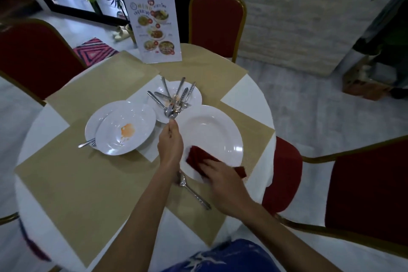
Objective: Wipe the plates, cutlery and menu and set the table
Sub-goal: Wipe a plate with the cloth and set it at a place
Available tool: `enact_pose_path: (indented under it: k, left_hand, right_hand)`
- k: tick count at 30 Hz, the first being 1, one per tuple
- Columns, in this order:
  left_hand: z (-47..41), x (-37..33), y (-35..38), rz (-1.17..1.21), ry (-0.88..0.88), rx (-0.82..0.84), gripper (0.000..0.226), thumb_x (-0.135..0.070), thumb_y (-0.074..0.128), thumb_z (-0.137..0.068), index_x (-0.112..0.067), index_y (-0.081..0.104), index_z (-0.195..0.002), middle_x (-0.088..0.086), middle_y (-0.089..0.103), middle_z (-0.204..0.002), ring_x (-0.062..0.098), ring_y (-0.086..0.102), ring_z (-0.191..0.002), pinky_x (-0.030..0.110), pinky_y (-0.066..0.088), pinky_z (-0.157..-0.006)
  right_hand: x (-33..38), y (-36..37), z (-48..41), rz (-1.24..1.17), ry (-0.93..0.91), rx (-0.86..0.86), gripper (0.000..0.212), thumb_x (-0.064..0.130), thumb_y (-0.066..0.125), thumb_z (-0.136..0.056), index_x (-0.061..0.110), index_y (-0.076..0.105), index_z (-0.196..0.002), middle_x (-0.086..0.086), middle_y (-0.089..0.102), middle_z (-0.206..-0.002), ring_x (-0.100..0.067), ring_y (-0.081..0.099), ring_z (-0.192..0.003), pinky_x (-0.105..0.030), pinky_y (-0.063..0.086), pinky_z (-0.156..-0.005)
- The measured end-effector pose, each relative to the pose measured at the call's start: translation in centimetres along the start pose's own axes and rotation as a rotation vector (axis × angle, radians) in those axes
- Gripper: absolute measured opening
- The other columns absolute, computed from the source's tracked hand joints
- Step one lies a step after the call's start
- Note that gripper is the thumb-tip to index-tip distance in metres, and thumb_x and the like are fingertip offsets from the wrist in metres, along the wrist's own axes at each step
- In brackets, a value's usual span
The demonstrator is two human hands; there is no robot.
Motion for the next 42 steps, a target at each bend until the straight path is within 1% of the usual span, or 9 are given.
enact_pose_path:
  k: [5,10,15,18,22,27,31,36,42]
  left_hand:
    - [2.0,0.3,2.0,-0.082,0.084,0.07,0.04,-0.036,0.032,-0.108,-0.011,0.064,-0.105,0.004,0.066,-0.105,0.023,0.058,-0.103,0.03,0.038,-0.081]
    - [0.3,-0.4,-0.1,-0.031,0.076,0.0,0.04,-0.048,0.03,-0.106,-0.022,0.06,-0.101,0.011,0.063,-0.107,0.024,0.058,-0.101,0.042,0.048,-0.089]
    - [-0.1,-0.1,-0.8,0.008,0.074,-0.054,0.045,-0.046,0.033,-0.105,-0.013,0.064,-0.112,0.009,0.066,-0.114,0.027,0.059,-0.11,0.044,0.047,-0.098]
    - [1.9,1.1,1.3,-0.048,0.072,0.056,0.038,-0.039,0.034,-0.107,-0.016,0.062,-0.096,0.009,0.067,-0.107,0.024,0.059,-0.101,0.034,0.041,-0.083]
    - [2.4,0.2,0.0,-0.034,0.067,-0.021,0.038,-0.043,0.032,-0.107,-0.017,0.058,-0.094,0.002,0.063,-0.098,0.025,0.057,-0.1,0.039,0.046,-0.088]
    - [0.9,0.1,-1.2,0.041,0.041,-0.058,0.034,-0.046,0.032,-0.106,-0.026,0.06,-0.11,0.0,0.063,-0.114,0.023,0.056,-0.11,0.043,0.045,-0.102]
    - [2.6,0.4,0.6,-0.059,0.089,0.003,0.046,-0.042,0.032,-0.107,-0.007,0.063,-0.11,0.014,0.066,-0.115,0.031,0.058,-0.112,0.038,0.043,-0.09]
    - [2.3,-0.5,-1.4,0.017,0.079,-0.039,0.03,-0.048,0.032,-0.106,-0.034,0.057,-0.096,-0.009,0.061,-0.097,0.023,0.059,-0.105,0.044,0.048,-0.097]
    - [2.8,-0.4,0.3,-0.088,0.126,0.052,0.044,-0.047,0.03,-0.106,-0.019,0.063,-0.11,0.006,0.067,-0.117,0.027,0.059,-0.113,0.043,0.046,-0.1]
  right_hand:
    - [-0.8,-0.1,-5.4,0.02,-0.085,0.033,0.068,0.033,0.04,-0.099,0.007,0.024,-0.16,-0.011,0.027,-0.166,-0.023,0.023,-0.154,-0.042,0.023,-0.125]
    - [-6.2,-1.5,-4.6,0.158,0.248,0.161,0.065,0.047,0.021,-0.109,0.013,0.011,-0.163,-0.003,0.009,-0.171,-0.016,0.007,-0.157,-0.046,0.001,-0.127]
    - [1.3,0.6,-1.1,0.009,-0.043,0.167,0.049,0.03,0.034,-0.107,0.007,0.042,-0.149,-0.011,0.045,-0.154,-0.023,0.037,-0.143,-0.037,0.021,-0.122]
    - [0.4,0.4,-4.9,-0.02,-0.132,0.146,0.063,0.023,0.035,-0.1,0.002,0.026,-0.158,-0.016,0.029,-0.165,-0.026,0.023,-0.153,-0.04,0.016,-0.127]
    - [-6.7,-1.5,-5.2,0.35,0.191,0.25,0.068,0.024,0.037,-0.104,0.007,0.007,-0.162,-0.01,0.005,-0.171,-0.023,0.005,-0.158,-0.043,0.007,-0.127]
    - [-0.9,1.5,-1.5,0.106,-0.046,0.309,0.054,0.015,0.053,-0.091,0.006,0.046,-0.144,-0.015,0.049,-0.145,-0.034,0.047,-0.133,-0.045,0.041,-0.11]
    - [-0.4,0.4,-5.6,0.051,-0.087,0.211,0.095,0.023,0.069,-0.086,0.007,0.013,-0.162,-0.012,0.015,-0.169,-0.025,0.014,-0.156,-0.044,0.021,-0.125]
    - [-5.0,-2.1,-3.7,0.337,0.173,0.203,0.07,0.017,0.045,-0.098,0.003,0.016,-0.16,-0.017,0.017,-0.168,-0.028,0.014,-0.155,-0.041,0.011,-0.126]
    - [3.2,-0.6,-2.2,-0.218,0.001,0.233,0.069,-0.004,0.059,-0.09,-0.001,0.033,-0.153,-0.019,0.038,-0.156,-0.031,0.038,-0.142,-0.021,0.031,-0.107]
Point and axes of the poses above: each hand's wrist, its own z-axis away from the middle knuckle, its own y-axis out of the palm, x = y × z, the point moved 7 cm from there along -z, towards the middle knuckle
